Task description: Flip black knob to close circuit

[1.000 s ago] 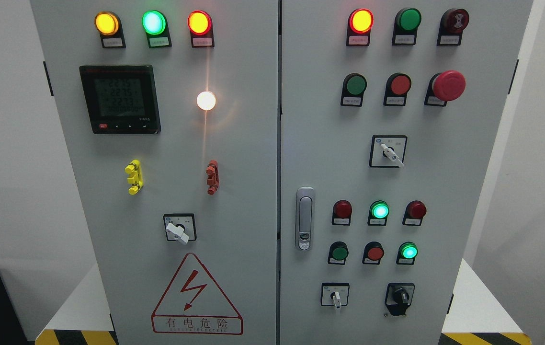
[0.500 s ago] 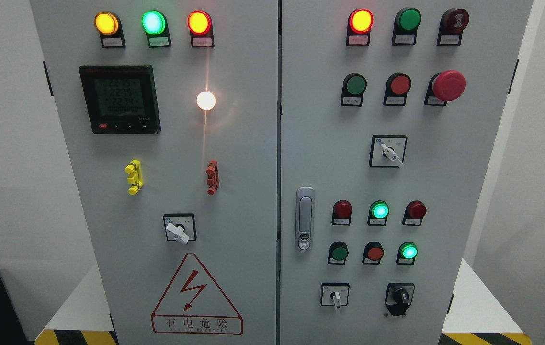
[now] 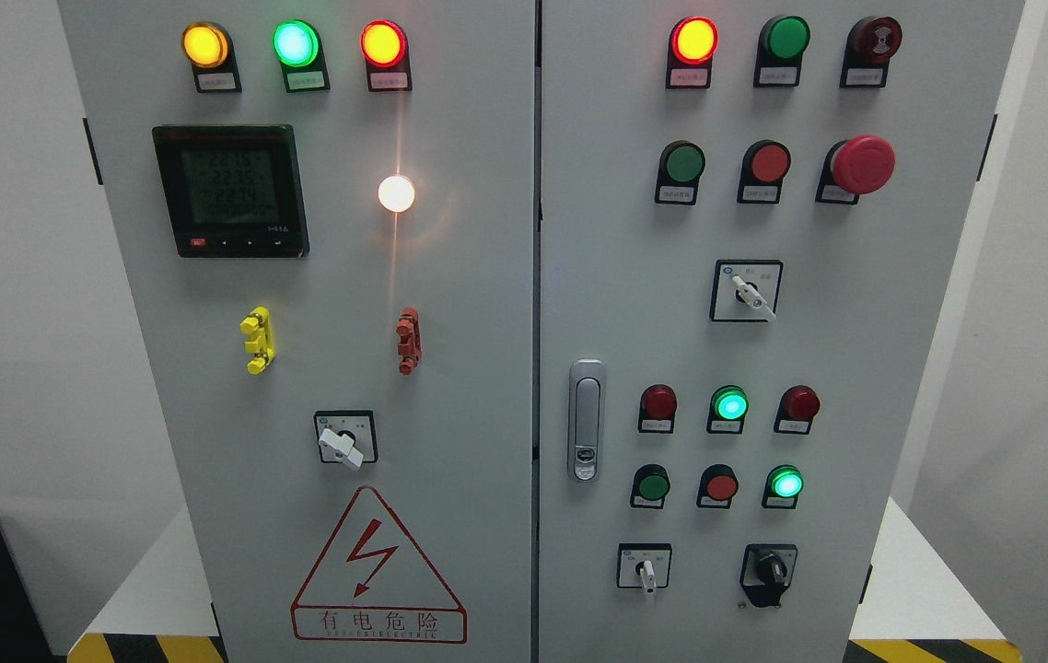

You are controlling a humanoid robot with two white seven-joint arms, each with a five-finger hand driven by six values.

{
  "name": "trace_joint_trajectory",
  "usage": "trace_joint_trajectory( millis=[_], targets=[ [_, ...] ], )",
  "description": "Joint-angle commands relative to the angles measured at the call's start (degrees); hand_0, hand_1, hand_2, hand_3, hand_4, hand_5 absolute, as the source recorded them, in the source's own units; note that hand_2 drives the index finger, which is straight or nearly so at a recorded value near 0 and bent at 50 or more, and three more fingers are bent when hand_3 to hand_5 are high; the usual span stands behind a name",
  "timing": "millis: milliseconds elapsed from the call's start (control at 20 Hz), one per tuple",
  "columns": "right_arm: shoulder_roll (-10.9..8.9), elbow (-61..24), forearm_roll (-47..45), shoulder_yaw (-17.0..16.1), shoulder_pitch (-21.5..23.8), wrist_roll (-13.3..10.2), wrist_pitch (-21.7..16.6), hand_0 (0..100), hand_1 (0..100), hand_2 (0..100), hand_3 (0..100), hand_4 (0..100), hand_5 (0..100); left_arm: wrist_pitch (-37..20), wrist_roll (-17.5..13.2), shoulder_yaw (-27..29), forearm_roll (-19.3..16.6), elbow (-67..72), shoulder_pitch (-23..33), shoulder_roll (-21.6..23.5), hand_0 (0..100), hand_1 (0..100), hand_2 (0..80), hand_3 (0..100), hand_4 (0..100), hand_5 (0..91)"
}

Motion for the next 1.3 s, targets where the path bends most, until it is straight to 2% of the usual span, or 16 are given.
trace_joint_trajectory(
  millis=[0,100,200,350,500,750,800,900,1200,1250],
  targets=[
    [1.15,-6.06,2.48,-5.68,-4.43,0.57,0.68,0,6,92,100,98,100,-0.04,-0.04,0.01,0.00,-0.04,0.00,0.00,12,56,0.0,0,0,0.0],
    [1.07,-6.15,3.09,-5.86,-5.58,0.84,0.94,0,6,92,100,98,100,-0.04,-0.04,0.01,0.00,-0.04,0.00,0.00,12,56,0.0,0,0,0.0],
    [1.07,-6.24,3.36,-5.95,-6.72,2.41,2.34,0,6,92,100,99,100,-0.04,-0.04,0.01,0.00,-0.04,0.00,0.00,12,56,0.0,0,0,0.0],
    [1.15,-6.41,4.58,-6.04,-8.74,3.12,3.05,0,6,92,100,99,100,-0.04,-0.04,-0.07,0.00,0.04,0.00,0.00,12,56,0.0,0,0,0.0],
    [1.07,-7.47,4.94,-5.95,-10.50,4.88,4.98,0,6,92,100,99,100,-0.04,-0.04,0.01,0.00,0.04,0.00,0.00,12,56,0.0,0,0,0.0],
    [0.72,-7.64,5.29,-5.86,-13.31,5.32,6.47,0,5,92,100,99,100,-0.04,-0.04,0.01,0.00,0.04,0.00,0.00,12,56,0.0,0,0,0.0],
    [0.63,-7.64,5.29,-5.86,-13.84,6.19,7.00,0,5,92,100,99,100,-0.04,-0.04,-0.07,0.00,-0.04,0.00,0.00,12,56,0.0,0,0,0.0],
    [0.63,-8.87,5.29,-5.77,-14.20,7.43,7.53,0,5,92,100,99,100,-0.04,-0.04,0.01,0.00,-0.04,0.00,0.00,12,56,0.0,0,0,0.0],
    [0.71,-10.63,6.34,-5.33,-15.16,7.87,8.24,0,5,92,100,99,100,-0.04,-0.04,-0.07,0.00,-0.04,0.00,0.00,12,56,0.0,0,0,0.0],
    [0.71,-11.07,6.43,-5.25,-15.34,8.83,8.24,0,5,92,100,99,100,-0.04,-0.04,0.01,0.00,0.04,0.00,0.00,12,56,0.0,0,0,0.0]
  ],
)
